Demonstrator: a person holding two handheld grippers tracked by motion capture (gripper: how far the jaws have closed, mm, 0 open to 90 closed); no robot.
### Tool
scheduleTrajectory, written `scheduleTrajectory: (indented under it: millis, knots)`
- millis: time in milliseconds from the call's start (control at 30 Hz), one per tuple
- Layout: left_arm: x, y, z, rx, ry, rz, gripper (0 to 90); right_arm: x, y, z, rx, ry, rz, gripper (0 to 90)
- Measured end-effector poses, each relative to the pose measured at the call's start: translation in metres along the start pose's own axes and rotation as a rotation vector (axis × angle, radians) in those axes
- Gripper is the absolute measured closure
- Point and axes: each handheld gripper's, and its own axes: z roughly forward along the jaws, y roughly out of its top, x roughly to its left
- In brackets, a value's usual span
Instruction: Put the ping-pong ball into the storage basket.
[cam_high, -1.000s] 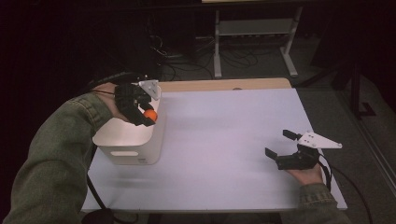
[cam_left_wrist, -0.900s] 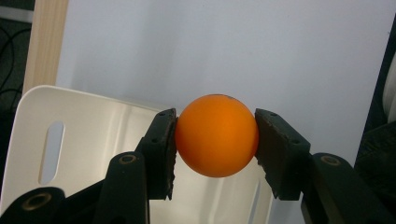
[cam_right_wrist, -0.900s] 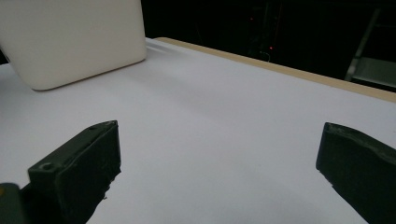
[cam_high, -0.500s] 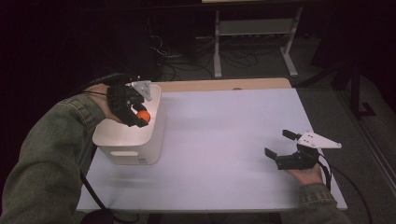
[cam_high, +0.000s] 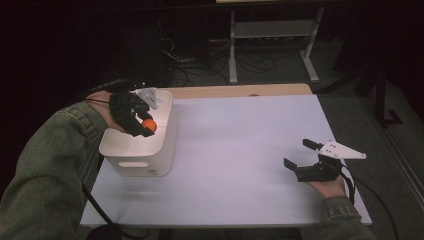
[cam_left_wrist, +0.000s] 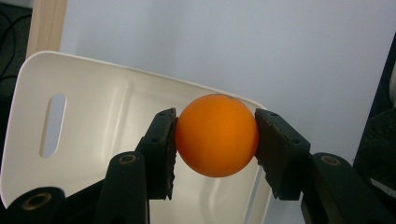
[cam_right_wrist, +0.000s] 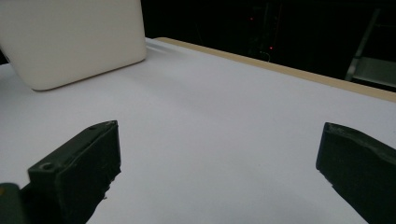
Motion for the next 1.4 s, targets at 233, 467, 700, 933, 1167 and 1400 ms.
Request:
scheduleTrajectory:
  millis: [233,467,700,933,1167,1400]
  knots:
    - [0.001,-0.001,0.003,0.017,0.001,0.0,51.0,-0.001,0.0,-0.002,-0.004,-0.005,0.003,0.0]
    - [0.002,-0.002,0.008,0.019,-0.006,-0.009,50.9,-0.001,0.0,-0.001,-0.005,-0.005,0.002,0.0]
    - [0.003,-0.009,0.019,0.038,-0.013,-0.021,50.9,-0.001,0.0,-0.001,-0.003,-0.005,0.0,0.0]
    - [0.003,-0.016,0.026,0.03,-0.02,-0.024,50.9,-0.001,0.0,-0.001,0.0,-0.005,-0.002,0.0]
    - [0.003,-0.017,0.032,0.029,-0.029,-0.023,50.9,-0.001,0.0,0.0,0.005,-0.006,-0.005,0.0]
    - [0.002,-0.019,0.039,0.033,-0.039,-0.025,50.9,-0.001,0.0,-0.001,0.005,-0.006,-0.004,0.0]
